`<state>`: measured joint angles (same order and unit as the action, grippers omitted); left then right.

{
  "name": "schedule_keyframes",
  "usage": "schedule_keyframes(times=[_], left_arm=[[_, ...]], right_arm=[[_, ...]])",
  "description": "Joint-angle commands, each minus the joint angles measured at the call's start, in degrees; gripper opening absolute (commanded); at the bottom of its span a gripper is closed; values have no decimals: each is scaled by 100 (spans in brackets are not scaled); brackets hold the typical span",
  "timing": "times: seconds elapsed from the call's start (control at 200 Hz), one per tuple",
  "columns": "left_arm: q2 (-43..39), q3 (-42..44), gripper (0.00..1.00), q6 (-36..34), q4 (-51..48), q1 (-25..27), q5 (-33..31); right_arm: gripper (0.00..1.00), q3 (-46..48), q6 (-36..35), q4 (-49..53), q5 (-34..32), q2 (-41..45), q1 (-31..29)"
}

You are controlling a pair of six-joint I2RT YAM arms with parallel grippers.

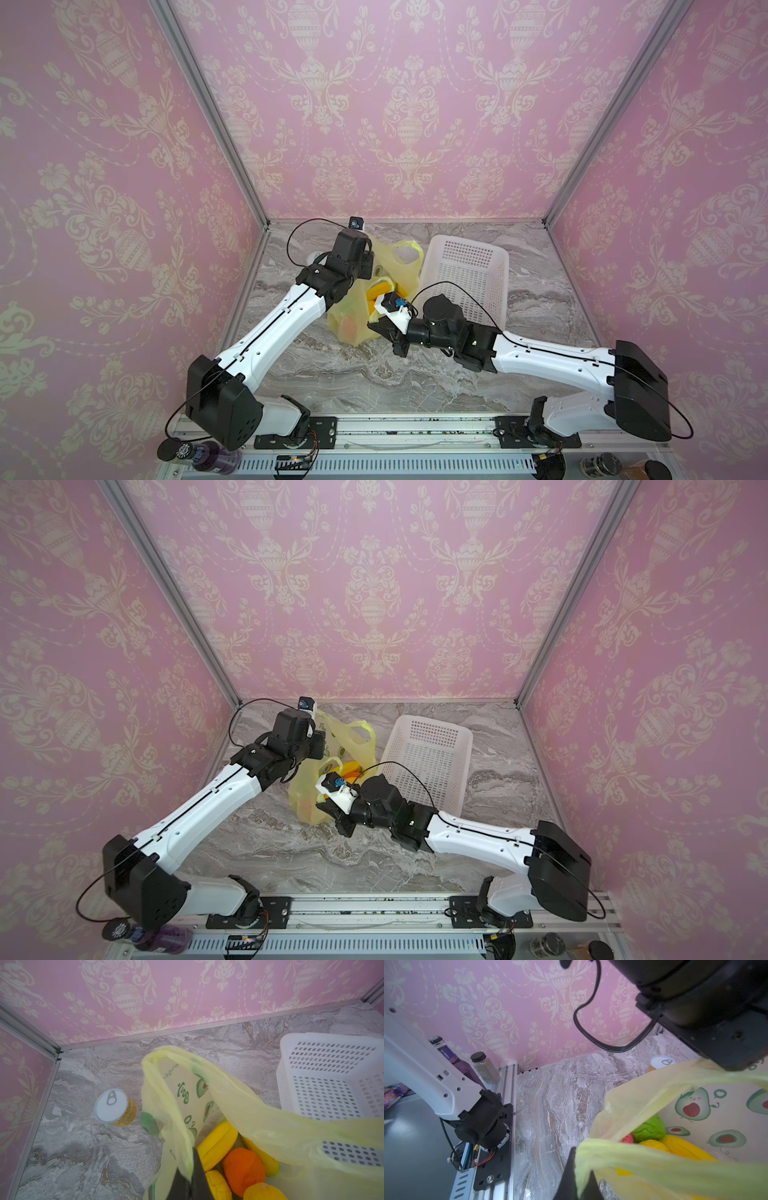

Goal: Untie the knot of the plastic bag and take out the fruit

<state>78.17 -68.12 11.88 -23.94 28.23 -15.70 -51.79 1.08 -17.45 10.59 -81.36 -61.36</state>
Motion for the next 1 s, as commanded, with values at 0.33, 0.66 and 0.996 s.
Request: schedule_keyframes(times=[0.33, 0.66, 0.996], left_arm=[[-1258, 1231, 0, 49, 1339, -63, 660], [-1765, 1536, 0, 324, 1572, -63, 1033], [-1785, 1557, 0, 296, 1630, -63, 1136]], right_arm=[[42, 913, -44, 233, -1197, 1340, 131], [8, 951, 447, 630, -1336, 1738, 993], [28, -270, 675, 834, -1649, 71, 583]])
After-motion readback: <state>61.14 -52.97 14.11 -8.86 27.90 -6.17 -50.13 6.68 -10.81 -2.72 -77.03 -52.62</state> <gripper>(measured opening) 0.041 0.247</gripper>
